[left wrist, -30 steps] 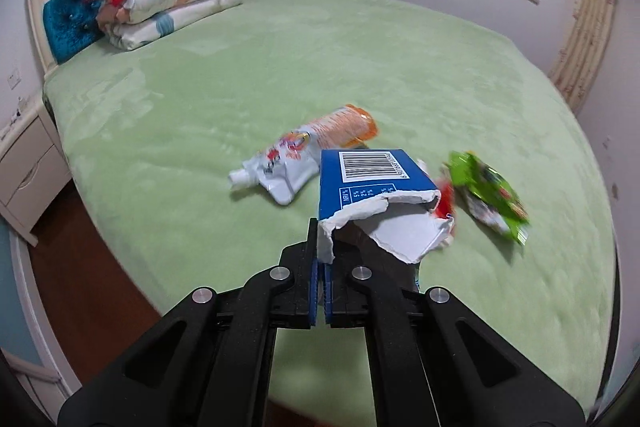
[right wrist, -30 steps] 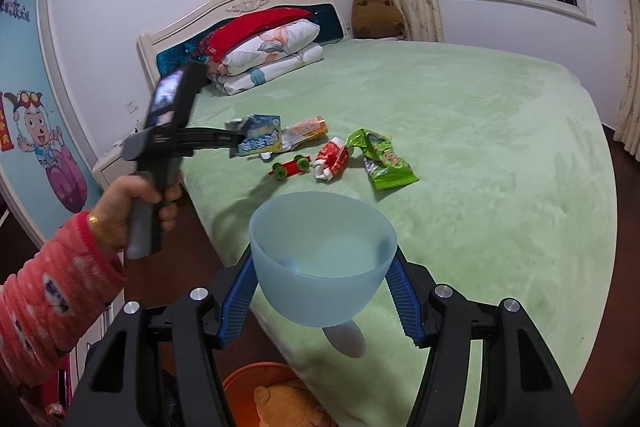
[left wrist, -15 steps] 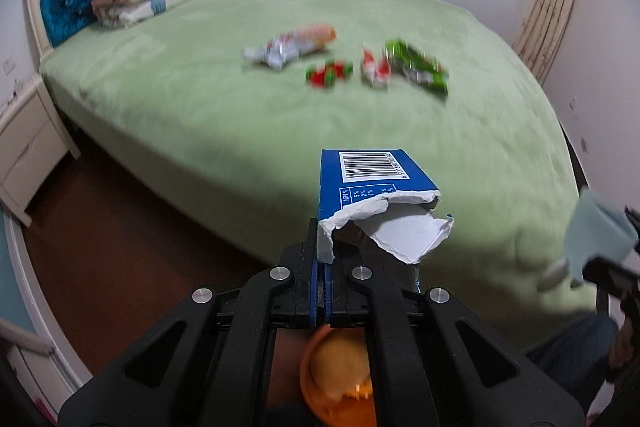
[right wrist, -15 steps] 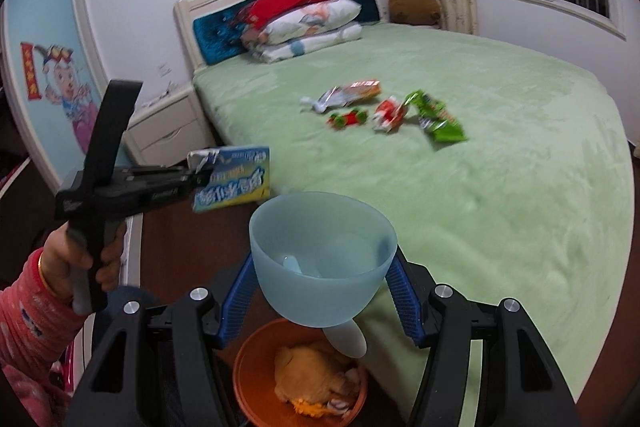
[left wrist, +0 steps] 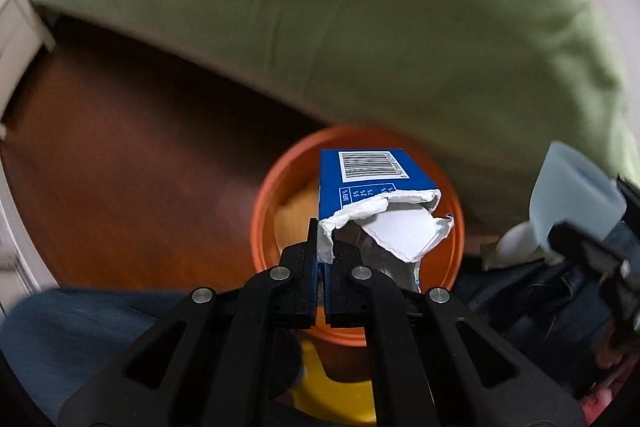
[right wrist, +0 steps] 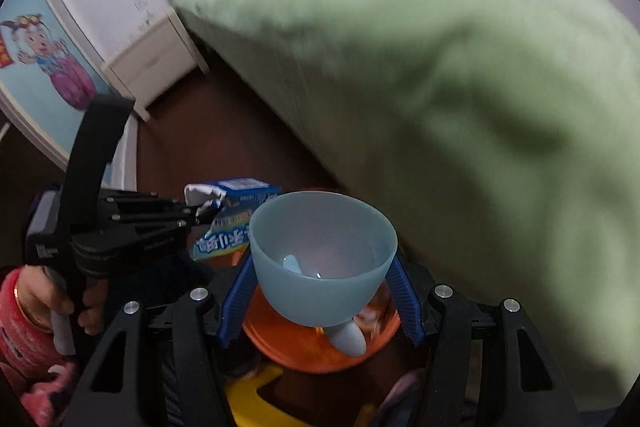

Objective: Collect trash
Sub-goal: 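Carry carton and cup over the orange bucket and open both tools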

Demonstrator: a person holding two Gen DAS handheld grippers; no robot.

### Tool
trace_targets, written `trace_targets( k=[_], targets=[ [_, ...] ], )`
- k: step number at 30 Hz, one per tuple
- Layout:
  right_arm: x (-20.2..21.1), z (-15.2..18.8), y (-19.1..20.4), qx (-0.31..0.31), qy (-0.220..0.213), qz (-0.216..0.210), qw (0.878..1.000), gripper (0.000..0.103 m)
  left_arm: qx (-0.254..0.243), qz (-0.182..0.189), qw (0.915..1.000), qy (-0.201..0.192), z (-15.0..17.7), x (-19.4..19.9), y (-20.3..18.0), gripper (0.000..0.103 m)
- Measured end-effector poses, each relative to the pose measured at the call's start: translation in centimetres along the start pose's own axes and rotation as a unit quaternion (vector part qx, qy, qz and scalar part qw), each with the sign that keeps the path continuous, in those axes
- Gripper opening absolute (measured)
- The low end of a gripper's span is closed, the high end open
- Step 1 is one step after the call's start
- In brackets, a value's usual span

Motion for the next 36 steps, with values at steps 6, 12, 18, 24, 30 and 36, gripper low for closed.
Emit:
trace_targets(
  k=[6,12,18,24,30,36],
  targets=[
    [-4.5,2.3,-0.3,-0.003,0.060,0.015,0.998,0.060,0.005,-0.007,0.9977,0.067,1.6,-4.8,-0.1,0.001],
    [-6.3,2.5,-0.7,-0.006,0.084,0.021,0.996,0.061,-0.001,-0.021,0.9951,0.097,2.5,-6.9,-0.8,0.001],
    [-6.8,2.6,-1.2,-0.010,0.090,0.024,0.996,0.067,0.010,-0.035,0.9949,0.094,2.6,-6.7,0.0,0.016],
    [-6.4,2.3,-1.1,-0.018,0.079,0.025,0.996,0.070,0.015,-0.047,0.9962,0.071,2.2,-5.8,0.2,0.063],
    [-6.2,2.3,-1.4,-0.017,0.075,0.027,0.997,0.070,0.016,-0.046,0.9964,0.070,2.2,-5.7,0.4,0.064],
    [-5.6,2.7,-1.7,-0.021,0.072,0.029,0.997,0.071,0.017,-0.046,0.9965,0.068,2.2,-5.6,0.4,0.064]
  ],
)
Point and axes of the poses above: each gripper's, at about its wrist camera, not at the fingertips, and x roughly against the way its jaws point, y to its left, z to its underside, the point moved 6 cm from there along -x, roughly the way its jaws point
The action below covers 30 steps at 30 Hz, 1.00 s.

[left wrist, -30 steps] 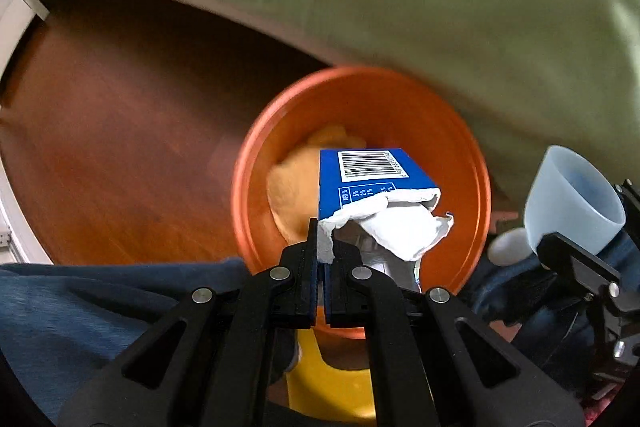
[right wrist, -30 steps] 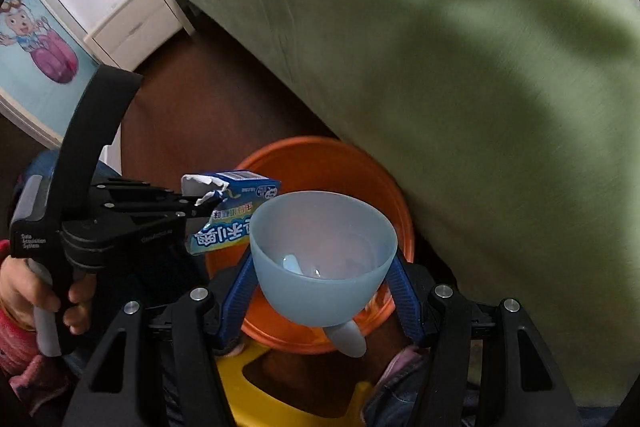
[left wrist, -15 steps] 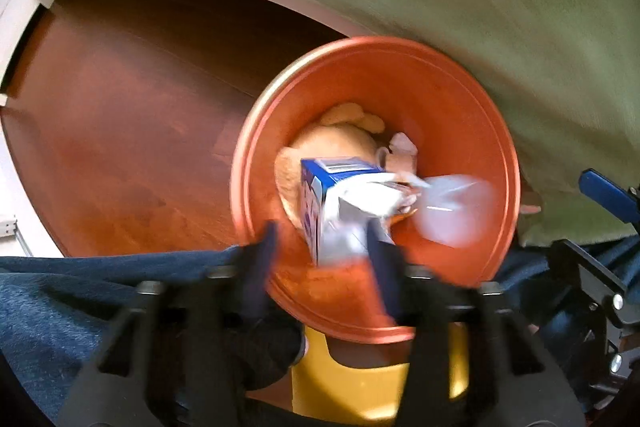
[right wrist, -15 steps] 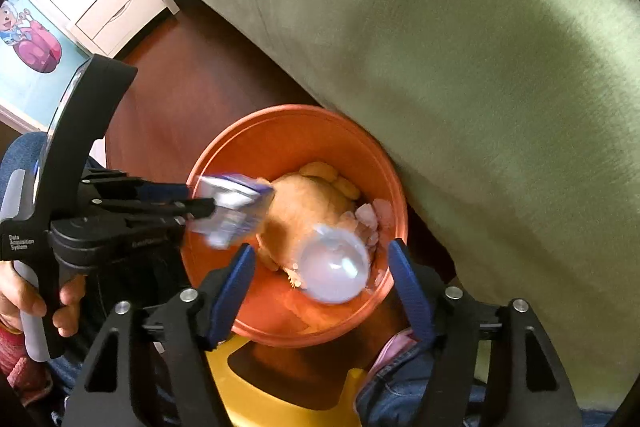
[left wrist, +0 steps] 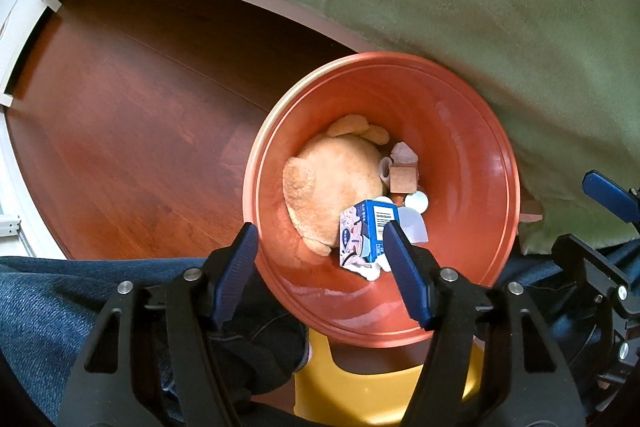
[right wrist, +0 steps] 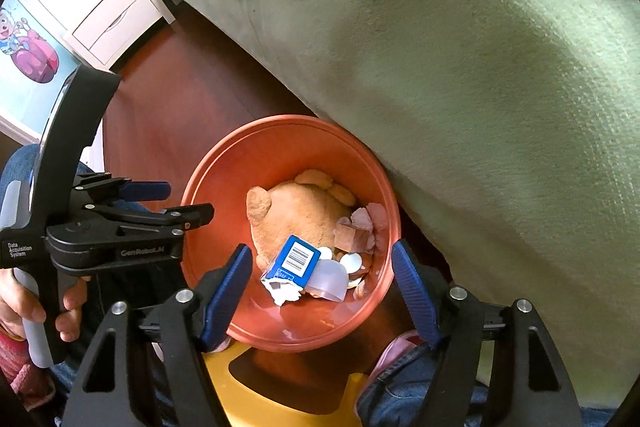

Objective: Collect trash
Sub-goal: 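Carry carton and cup over the orange bucket and open both tools, then grasp the green snack bag with the right tool and lift it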

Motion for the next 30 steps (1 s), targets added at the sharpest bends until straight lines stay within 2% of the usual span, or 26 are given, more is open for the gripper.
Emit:
trace_targets(
  k=[14,19,21,23,25,27,30],
  targets=[
    [0.3,-0.2,0.0,-0.002,-0.004,-0.002,1.000,0.071,0.001,0.005,1.0000,-0.003,0.0,0.3,0.1,0.064],
    [3.0,-1.3,0.8,-0.001,-0.030,-0.031,0.999,0.071,0.004,0.009,0.9994,-0.034,-1.0,2.5,0.5,0.064],
    [5.2,-2.5,1.3,0.006,-0.052,-0.050,0.997,0.071,0.008,0.008,0.9983,-0.057,-1.7,4.3,1.0,0.064],
    [8.2,-4.4,1.8,0.014,-0.086,-0.070,0.994,0.073,0.013,0.005,0.9966,-0.082,-2.4,5.9,1.6,0.071],
    [11.5,-6.9,2.0,0.023,-0.127,-0.083,0.988,0.076,0.020,-0.003,0.9932,-0.114,-3.2,8.0,2.5,0.072],
    [14.0,-9.6,1.6,0.030,-0.164,-0.082,0.983,0.078,0.023,-0.010,0.9904,-0.136,-3.9,9.3,3.0,0.073],
    [17.5,-15.8,-0.2,0.046,-0.223,-0.037,0.973,0.079,0.026,-0.015,0.9875,-0.155,-4.6,10.5,3.6,0.077]
  ],
)
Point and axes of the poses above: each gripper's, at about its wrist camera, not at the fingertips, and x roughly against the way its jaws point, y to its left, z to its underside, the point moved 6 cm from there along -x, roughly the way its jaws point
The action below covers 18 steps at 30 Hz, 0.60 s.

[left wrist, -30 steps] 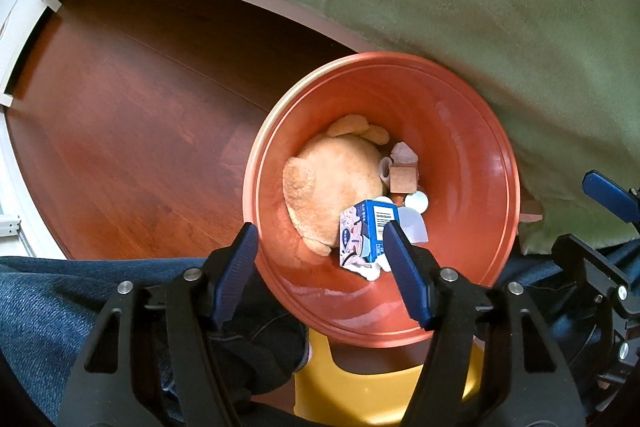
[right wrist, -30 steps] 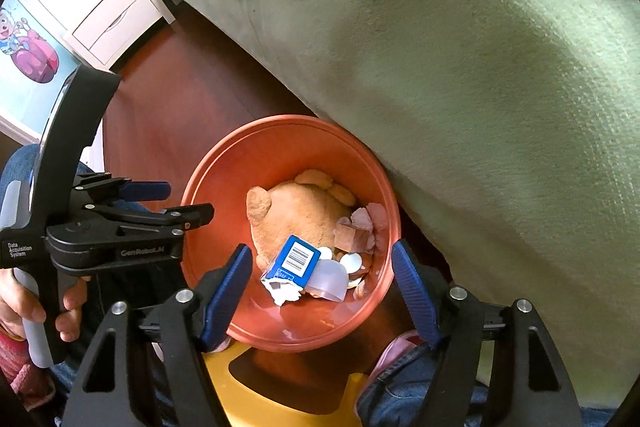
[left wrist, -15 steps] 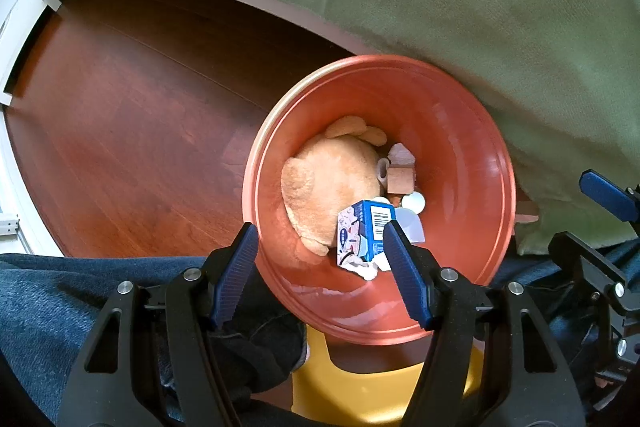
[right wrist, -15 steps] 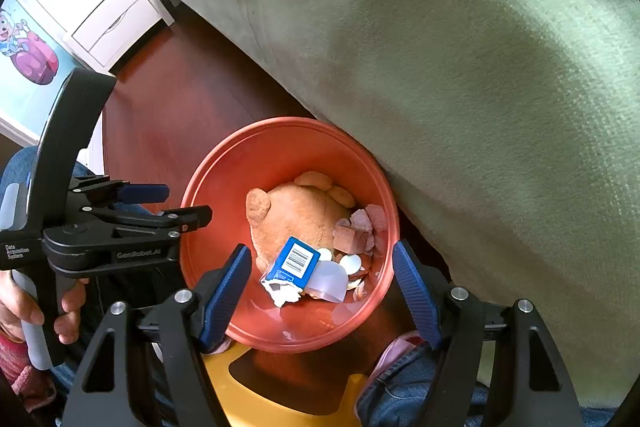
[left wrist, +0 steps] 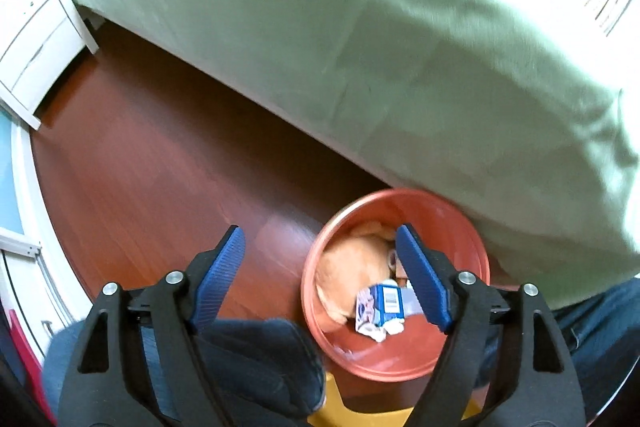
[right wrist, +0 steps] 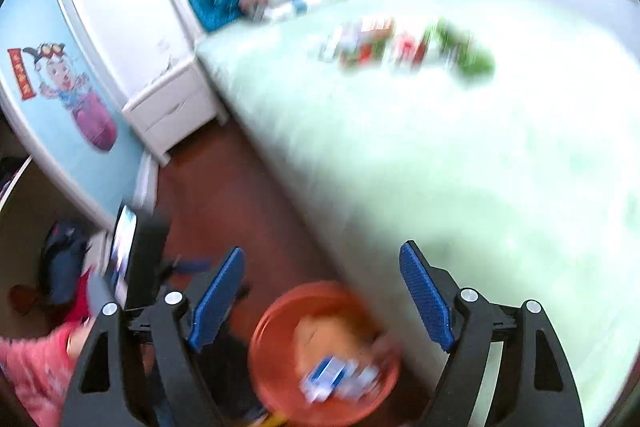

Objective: Collect trash
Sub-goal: 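Grasp the green snack bag with the right tool and lift it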

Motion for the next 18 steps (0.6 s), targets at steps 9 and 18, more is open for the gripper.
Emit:
trace_targets(
  k=[9,18],
  targets=[
    [-8.9,-13.7,-10.0,0.016,0.004,0.163,0.987,0.087,0.024,0.011,0.9996,0.003,-0.5,-0.3,0.9,0.077],
    [-16.7,-15.1,-15.0,-0.011,0.078,0.224,0.971,0.068,0.032,0.015,0.9994,0.003,-0.5,-0.6,1.3,0.077]
  ],
)
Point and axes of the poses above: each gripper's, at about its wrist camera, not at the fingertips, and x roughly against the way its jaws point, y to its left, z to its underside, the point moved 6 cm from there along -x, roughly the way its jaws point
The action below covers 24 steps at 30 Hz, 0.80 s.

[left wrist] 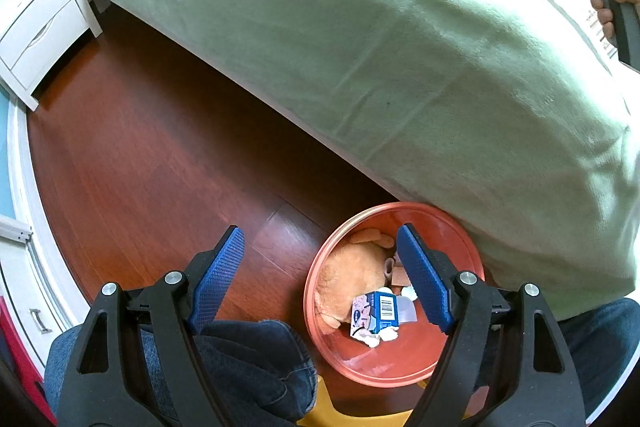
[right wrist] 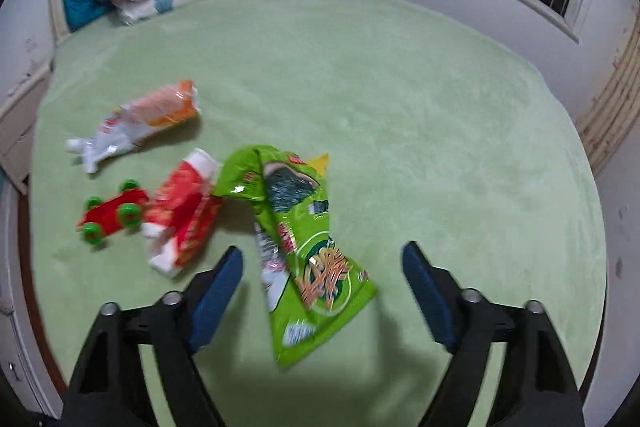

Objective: Collect trash
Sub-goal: 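Grasp the green snack bag with the right tool and lift it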

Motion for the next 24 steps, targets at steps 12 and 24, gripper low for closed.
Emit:
trace_targets(
  k=[12,24],
  targets=[
    [2.4,0.9,-1.1,-0.044,-0.021,-0.010,0.999,0.028,-0.007,0.014,0.9999,0.004,0.6,0.1,-0.6,0.077],
    [10.6,5.0,-2.2,-0.049,-0.077,-0.070,0.993,0.028,-0.013,0.006,0.9995,-0.029,-0.7,1.7,-0.5,0.077]
  ],
)
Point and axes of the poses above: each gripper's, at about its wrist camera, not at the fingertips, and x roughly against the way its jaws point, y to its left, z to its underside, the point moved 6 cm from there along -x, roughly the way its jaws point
